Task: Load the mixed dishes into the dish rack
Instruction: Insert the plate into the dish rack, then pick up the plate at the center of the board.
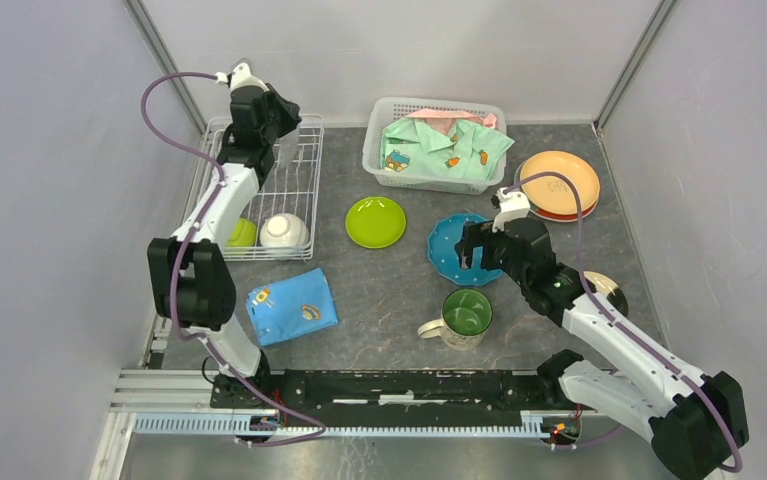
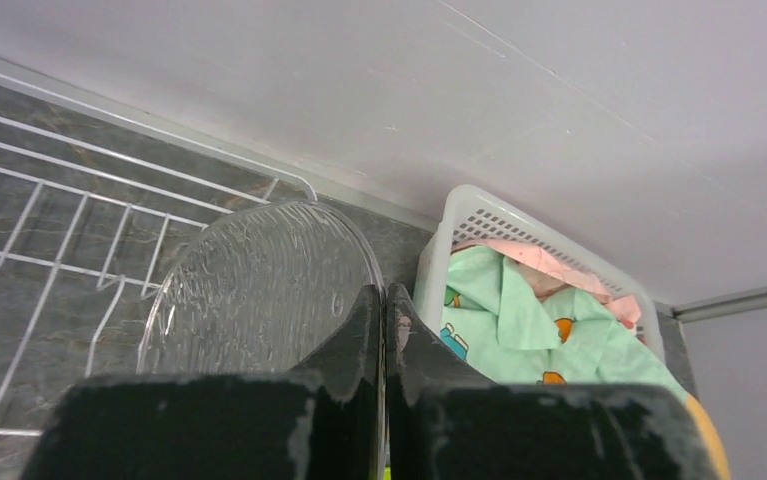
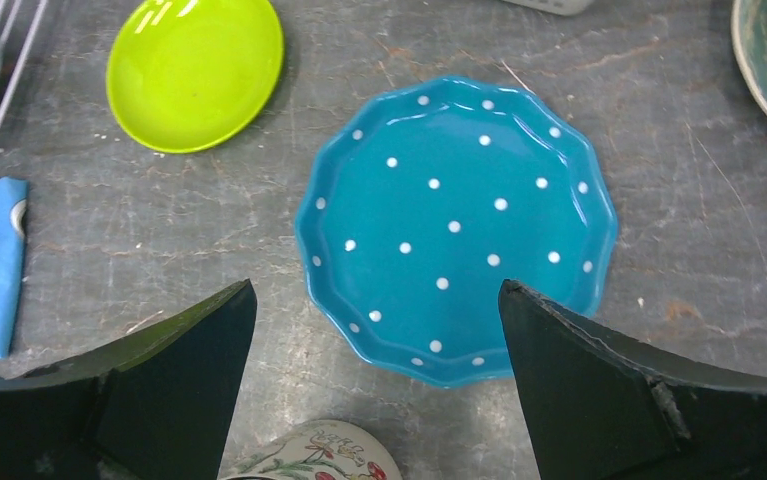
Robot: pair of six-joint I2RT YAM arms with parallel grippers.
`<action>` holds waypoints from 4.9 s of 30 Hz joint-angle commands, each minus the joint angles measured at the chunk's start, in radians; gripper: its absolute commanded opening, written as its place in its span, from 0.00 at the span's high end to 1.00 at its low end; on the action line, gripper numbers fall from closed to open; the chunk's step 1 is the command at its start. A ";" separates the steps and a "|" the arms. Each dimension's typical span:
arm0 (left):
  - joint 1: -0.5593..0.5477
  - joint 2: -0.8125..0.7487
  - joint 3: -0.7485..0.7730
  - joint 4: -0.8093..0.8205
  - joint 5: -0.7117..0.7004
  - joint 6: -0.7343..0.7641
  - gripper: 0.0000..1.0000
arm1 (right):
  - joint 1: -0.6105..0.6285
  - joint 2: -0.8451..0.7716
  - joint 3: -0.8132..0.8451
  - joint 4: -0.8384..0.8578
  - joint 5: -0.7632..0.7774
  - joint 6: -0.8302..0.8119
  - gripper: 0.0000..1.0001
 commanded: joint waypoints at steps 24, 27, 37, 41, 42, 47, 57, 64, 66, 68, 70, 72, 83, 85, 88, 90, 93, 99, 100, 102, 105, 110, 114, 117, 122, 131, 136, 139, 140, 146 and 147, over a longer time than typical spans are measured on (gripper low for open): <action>0.175 0.230 0.113 0.170 0.650 -0.177 0.98 | -0.002 0.053 0.096 -0.027 0.087 0.037 0.02; 0.176 0.205 0.129 0.169 0.659 -0.203 0.98 | -0.002 0.048 0.097 -0.027 0.090 0.032 0.02; 0.173 0.150 0.050 0.201 0.639 -0.252 0.98 | -0.002 0.053 0.087 -0.014 0.074 0.037 0.02; 0.173 0.148 -0.015 0.242 0.603 -0.271 0.98 | -0.002 0.040 0.085 -0.013 0.074 0.036 0.02; 0.174 0.153 -0.026 0.266 0.604 -0.281 0.98 | -0.001 0.037 0.085 -0.013 0.075 0.035 0.02; 0.170 0.181 -0.055 0.301 0.594 -0.290 0.98 | -0.002 0.022 0.077 -0.010 0.071 0.035 0.02; 0.171 0.227 -0.108 0.328 0.548 -0.248 0.97 | -0.002 -0.018 0.045 -0.003 0.062 0.045 0.02; 0.171 0.252 -0.113 0.328 0.534 -0.235 0.88 | -0.002 -0.031 0.039 -0.008 0.064 0.043 0.02; 0.172 0.257 -0.109 0.328 0.532 -0.233 0.86 | -0.001 -0.030 0.041 -0.009 0.065 0.043 0.02; 0.171 0.264 -0.108 0.328 0.530 -0.238 0.84 | -0.002 -0.031 0.042 -0.013 0.064 0.043 0.02; 0.171 0.266 -0.109 0.328 0.520 -0.250 0.80 | -0.001 -0.035 0.041 -0.015 0.062 0.042 0.02; 0.172 0.264 -0.113 0.330 0.519 -0.264 0.71 | -0.001 -0.039 0.038 -0.020 0.061 0.041 0.02; 0.171 0.177 -0.089 0.250 0.533 -0.257 0.40 | 0.000 -0.072 0.016 -0.033 0.066 0.045 0.02; 0.169 0.153 -0.073 0.200 0.542 -0.236 0.33 | -0.001 -0.076 0.007 -0.030 0.070 0.054 0.02; 0.157 0.106 -0.046 0.081 0.528 -0.162 0.18 | -0.002 -0.079 -0.006 -0.020 0.060 0.068 0.02; 0.139 0.054 -0.037 0.003 0.506 -0.108 0.12 | -0.002 -0.077 -0.013 -0.011 0.054 0.086 0.02; 0.135 -0.028 -0.053 -0.080 0.512 -0.047 0.00 | -0.002 -0.065 -0.034 0.019 0.072 0.172 0.02; 0.089 -0.243 -0.207 -0.125 0.578 0.008 0.00 | -0.001 0.010 -0.031 0.127 -0.008 0.209 0.10; 0.082 -0.288 -0.255 -0.125 0.586 0.013 0.00 | 0.000 0.028 -0.031 0.155 -0.023 0.205 0.11; 0.066 -0.375 -0.353 -0.124 0.591 0.032 0.00 | 0.000 0.073 -0.021 0.219 -0.048 0.205 0.15; 0.048 -0.504 -0.516 -0.115 0.614 0.059 0.00 | -0.001 0.152 0.014 0.276 -0.085 0.215 0.24; 0.046 -0.678 -0.657 -0.230 0.560 0.178 0.00 | 0.001 0.312 0.092 0.361 -0.138 0.232 0.41; 0.044 -0.772 -0.706 -0.246 0.483 0.235 0.00 | 0.022 0.433 0.129 0.449 -0.128 0.267 0.52; 0.043 -0.773 -0.699 -0.262 0.415 0.218 0.00 | 0.056 0.527 0.195 0.411 -0.045 0.332 0.53; 0.041 -0.756 -0.678 -0.314 0.346 0.204 0.00 | 0.112 0.637 0.273 0.395 0.079 0.389 0.53; 0.009 -0.791 -0.683 -0.344 0.333 0.234 0.00 | 0.124 0.818 0.354 0.458 0.080 0.421 0.52; 0.006 -0.793 -0.681 -0.342 0.341 0.240 0.00 | 0.130 0.879 0.375 0.461 0.100 0.477 0.53; 0.006 -0.798 -0.683 -0.341 0.347 0.243 0.00 | 0.131 0.898 0.377 0.466 0.123 0.487 0.53; 0.006 -0.799 -0.685 -0.339 0.350 0.244 0.00 | 0.131 0.907 0.381 0.470 0.125 0.489 0.53; 0.006 -0.802 -0.689 -0.330 0.368 0.246 0.00 | 0.133 0.949 0.409 0.476 0.122 0.498 0.53; 0.006 -0.804 -0.689 -0.331 0.365 0.246 0.00 | 0.134 0.956 0.412 0.483 0.119 0.498 0.53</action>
